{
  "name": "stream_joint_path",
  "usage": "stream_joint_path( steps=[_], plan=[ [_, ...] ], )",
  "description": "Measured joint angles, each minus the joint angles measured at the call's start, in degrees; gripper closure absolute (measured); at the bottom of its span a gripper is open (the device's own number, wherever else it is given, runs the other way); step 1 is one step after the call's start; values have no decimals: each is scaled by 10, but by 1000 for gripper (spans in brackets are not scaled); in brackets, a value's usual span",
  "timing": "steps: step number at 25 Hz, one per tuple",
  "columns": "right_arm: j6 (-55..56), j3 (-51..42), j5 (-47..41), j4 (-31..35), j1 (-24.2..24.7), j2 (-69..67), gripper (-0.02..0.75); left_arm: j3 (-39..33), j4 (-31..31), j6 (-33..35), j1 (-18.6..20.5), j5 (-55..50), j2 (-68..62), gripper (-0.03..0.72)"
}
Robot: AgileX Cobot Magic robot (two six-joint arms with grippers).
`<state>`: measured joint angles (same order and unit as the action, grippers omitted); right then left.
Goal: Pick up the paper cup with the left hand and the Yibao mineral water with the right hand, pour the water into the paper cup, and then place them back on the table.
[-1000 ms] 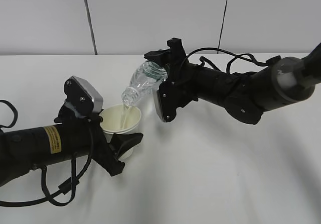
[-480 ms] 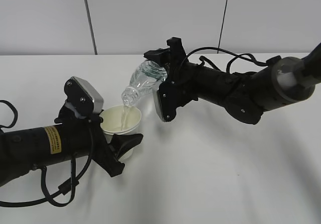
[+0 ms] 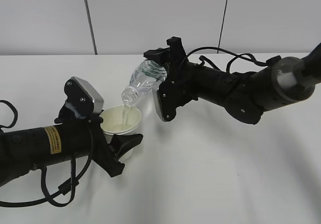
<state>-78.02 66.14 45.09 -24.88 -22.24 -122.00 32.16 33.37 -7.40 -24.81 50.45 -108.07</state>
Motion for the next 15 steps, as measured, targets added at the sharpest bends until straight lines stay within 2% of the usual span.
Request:
stream_joint_path(
  steps=[15],
  plan=[
    [-1,0,1,0,0,0,269,0,0,0,0,-1,0,265]
  ],
)
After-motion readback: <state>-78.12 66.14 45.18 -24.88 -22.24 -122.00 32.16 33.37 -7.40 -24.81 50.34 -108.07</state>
